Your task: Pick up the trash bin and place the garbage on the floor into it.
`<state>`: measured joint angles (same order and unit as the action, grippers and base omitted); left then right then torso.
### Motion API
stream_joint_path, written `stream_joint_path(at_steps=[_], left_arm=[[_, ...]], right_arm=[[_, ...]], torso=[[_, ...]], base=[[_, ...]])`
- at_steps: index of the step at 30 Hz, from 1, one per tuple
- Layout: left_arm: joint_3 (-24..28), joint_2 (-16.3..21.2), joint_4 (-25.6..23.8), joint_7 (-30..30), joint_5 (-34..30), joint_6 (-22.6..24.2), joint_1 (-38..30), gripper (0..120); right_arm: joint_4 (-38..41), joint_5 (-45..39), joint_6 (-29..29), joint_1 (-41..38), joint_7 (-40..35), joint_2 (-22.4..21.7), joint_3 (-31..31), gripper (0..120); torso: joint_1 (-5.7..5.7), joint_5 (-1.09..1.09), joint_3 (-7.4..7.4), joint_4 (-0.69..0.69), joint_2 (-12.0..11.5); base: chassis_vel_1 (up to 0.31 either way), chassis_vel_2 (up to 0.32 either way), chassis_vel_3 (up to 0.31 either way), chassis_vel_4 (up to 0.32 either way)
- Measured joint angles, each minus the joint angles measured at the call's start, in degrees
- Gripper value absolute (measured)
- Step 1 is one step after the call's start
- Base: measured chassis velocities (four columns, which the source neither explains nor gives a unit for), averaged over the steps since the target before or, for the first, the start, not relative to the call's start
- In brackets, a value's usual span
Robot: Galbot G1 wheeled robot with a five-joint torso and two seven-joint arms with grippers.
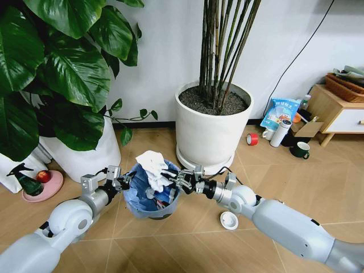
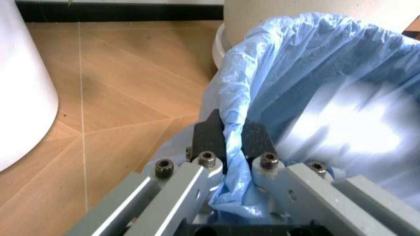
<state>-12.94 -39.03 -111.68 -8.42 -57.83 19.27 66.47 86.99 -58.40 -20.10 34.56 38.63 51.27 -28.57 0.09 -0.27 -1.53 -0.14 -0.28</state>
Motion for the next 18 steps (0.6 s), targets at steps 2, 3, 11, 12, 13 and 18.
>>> stream_joint_path(at_steps=[2, 3, 11, 12, 13, 18], left_arm=[[0.0, 0.01, 0.0, 0.0, -0.08, 0.02, -0.08, 0], [0.0, 0.02, 0.01, -0.01, -0.15, 0.04, -0.19, 0], [-0.16, 0.11, 0.07, -0.12, -0.32, 0.11, -0.22, 0], [-0.27, 0.12, 0.07, -0.18, -0.35, 0.13, -0.2, 0], [-0.45, 0.15, 0.07, -0.29, -0.35, 0.13, -0.03, 0], [-1.42, 0.25, 0.22, -0.41, -0.13, 0.16, 1.2, 0]], right_arm=[[-0.13, 0.04, 0.13, 0.0, -0.02, -0.08, -0.01, 34], [-0.31, 0.08, 0.18, -0.02, -0.03, -0.16, 0.0, 41], [-0.41, 0.23, 0.22, 0.58, -0.3, -0.44, 1.25, 69], [-0.39, 0.43, 0.22, 0.93, -0.66, -0.52, 1.77, 73], [-0.36, 0.7, 0.22, 1.48, -1.29, -0.67, 2.61, 77], [-0.18, 3.24, 0.59, 6.09, -8.16, -1.69, 7.58, 94]], torso=[[0.0, 0.0, 0.0, 0.0, 0.0], [0.0, 0.0, 0.0, 0.0, 0.0], [0.0, 0.0, 0.0, 0.01, 0.0], [0.0, 0.0, 0.0, 0.01, 0.0], [0.0, 0.0, 0.0, 0.0, 0.0], [0.0, 0.0, 0.0, 0.01, 0.0]], base=[[0.0, 0.0, 0.0, 0.0], [0.0, 0.0, 0.0, 0.0], [0.0, 0.0, 0.0, 0.0], [0.0, 0.0, 0.0, 0.0], [0.0, 0.0, 0.0, 0.0], [0.0, 0.0, 0.0, 0.0]])
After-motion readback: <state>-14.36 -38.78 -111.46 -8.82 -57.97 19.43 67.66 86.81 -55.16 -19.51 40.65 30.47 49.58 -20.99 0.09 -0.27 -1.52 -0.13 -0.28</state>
